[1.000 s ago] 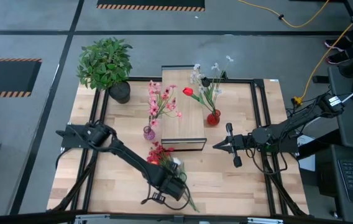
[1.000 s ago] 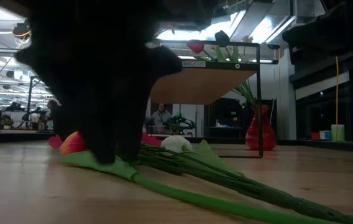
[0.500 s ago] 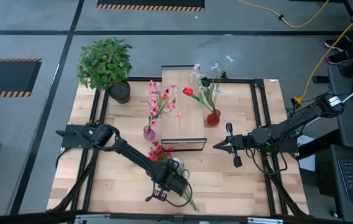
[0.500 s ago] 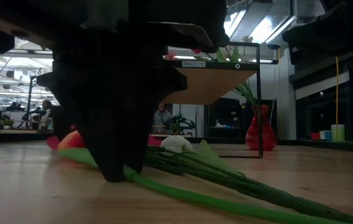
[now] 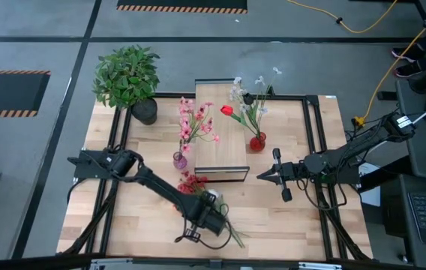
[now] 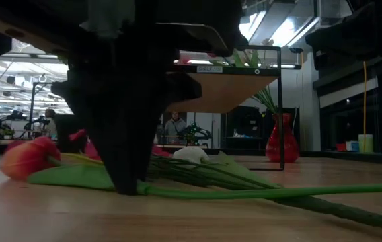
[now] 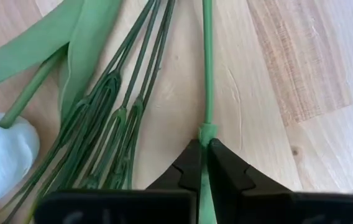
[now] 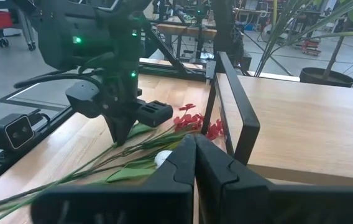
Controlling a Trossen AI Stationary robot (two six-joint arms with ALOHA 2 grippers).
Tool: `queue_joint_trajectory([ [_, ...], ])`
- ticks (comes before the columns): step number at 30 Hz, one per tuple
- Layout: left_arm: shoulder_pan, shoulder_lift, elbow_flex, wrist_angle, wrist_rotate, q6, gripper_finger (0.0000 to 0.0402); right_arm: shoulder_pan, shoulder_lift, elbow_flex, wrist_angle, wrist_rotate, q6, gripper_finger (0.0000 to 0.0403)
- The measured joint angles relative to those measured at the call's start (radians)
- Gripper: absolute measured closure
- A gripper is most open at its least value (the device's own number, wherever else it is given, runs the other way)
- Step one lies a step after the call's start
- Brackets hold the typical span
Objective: Pick and place flowers into a vace then onto a shelf
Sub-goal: Put the orange tulip into the violet vase
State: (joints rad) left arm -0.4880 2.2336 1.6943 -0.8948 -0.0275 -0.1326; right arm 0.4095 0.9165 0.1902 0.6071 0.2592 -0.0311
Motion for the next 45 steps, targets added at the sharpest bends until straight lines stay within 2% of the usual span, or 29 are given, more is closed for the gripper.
queue_joint_trajectory([
  [11, -0.028, -0.099, -0.006, -0.1, -0.008, -0.083, 0.0397, 0.0, 0.0, 0.0, 0.0, 0.0, 0.0, 0.0396],
  [22, -0.063, -0.183, -0.005, -0.139, -0.21, -0.088, 0.0398, 0.0, 0.0, 0.0, 0.002, 0.0, 0.007, 0.0396],
  [29, -0.056, -0.235, -0.005, -0.138, -0.293, -0.054, 0.0398, 0.0, 0.0, 0.0, 0.02, 0.0, 0.106, 0.0395],
  [33, -0.05, -0.243, 0.0, -0.144, -0.336, -0.001, 0.0398, 0.0, 0.0, 0.0, 0.025, 0.0, 0.109, 0.0395],
  [38, -0.046, -0.24, 0.073, -0.247, -0.382, 0.005, 0.0398, 0.0, 0.0, 0.011, 0.032, -0.002, 0.146, 0.0395],
  [45, -0.045, -0.239, 0.164, -0.349, -0.476, 0.056, 0.0398, 0.001, 0.0, 0.125, -0.064, -0.164, 0.185, 0.0396],
])
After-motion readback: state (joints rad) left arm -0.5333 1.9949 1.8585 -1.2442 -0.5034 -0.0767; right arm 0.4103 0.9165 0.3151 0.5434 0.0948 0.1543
